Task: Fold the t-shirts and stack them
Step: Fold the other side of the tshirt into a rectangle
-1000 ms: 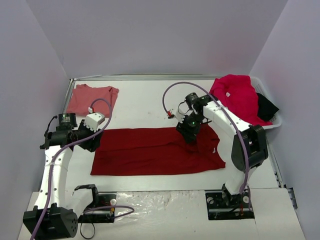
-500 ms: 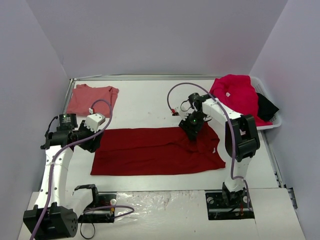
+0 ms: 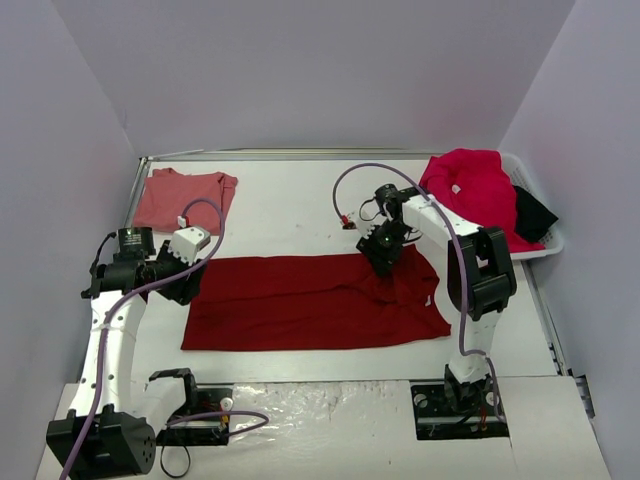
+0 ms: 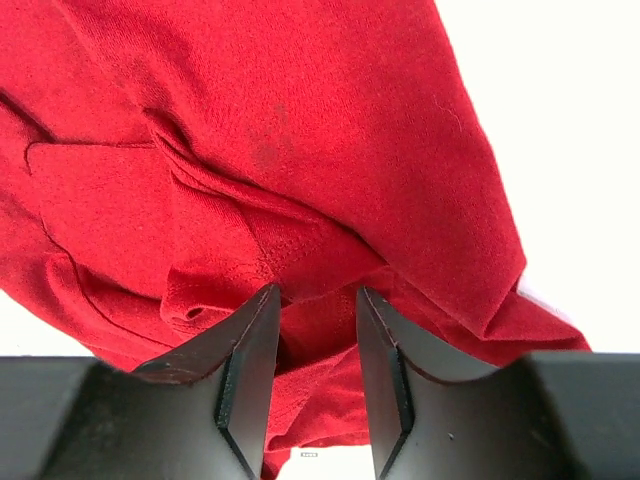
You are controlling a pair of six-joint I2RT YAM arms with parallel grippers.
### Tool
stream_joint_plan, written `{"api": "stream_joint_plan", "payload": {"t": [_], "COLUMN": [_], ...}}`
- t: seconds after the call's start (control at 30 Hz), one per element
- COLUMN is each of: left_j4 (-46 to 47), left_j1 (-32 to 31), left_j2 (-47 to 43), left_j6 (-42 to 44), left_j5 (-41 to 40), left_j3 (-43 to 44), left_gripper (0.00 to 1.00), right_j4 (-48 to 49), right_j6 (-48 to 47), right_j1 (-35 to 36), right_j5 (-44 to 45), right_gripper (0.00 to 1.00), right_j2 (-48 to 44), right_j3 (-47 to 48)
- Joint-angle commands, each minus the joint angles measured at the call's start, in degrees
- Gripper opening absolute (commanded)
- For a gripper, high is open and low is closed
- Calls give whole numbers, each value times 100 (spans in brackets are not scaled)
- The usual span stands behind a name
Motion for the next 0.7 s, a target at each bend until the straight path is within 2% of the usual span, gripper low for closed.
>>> {"api": "stream_joint_plan", "payload": {"t": [0.0, 0.13, 0.2, 0.23, 0.27, 0.37, 0.67], "left_j4": [5, 5, 13, 13, 13, 13, 5], "left_j1": [10, 1, 10, 10, 10, 10, 1], "left_j2": [-5, -13, -31, -31, -40, -40, -48], "left_j6": [59, 68, 59, 59, 59, 50, 68], "left_j5": [-14, -22, -14, -22, -22, -14, -14], "left_j3": [32, 32, 32, 32, 32, 32, 32], "left_gripper": [51, 51, 51, 51, 51, 51, 51], "right_j4": [-237, -237, -237, -237, -237, -254, -430], "right_j6": [-27, -36, -36, -36, -27, -9, 8], "right_j1": [55, 91, 117, 126, 135, 152, 266], "right_j5": [-163, -207, -242, -251, -251, -243, -295], "right_gripper": [33, 27, 15, 15, 8, 0, 0], "right_j2": [73, 91, 73, 56, 47, -67, -708], "right_j3": [106, 36, -8, -17, -26, -70, -333]}}
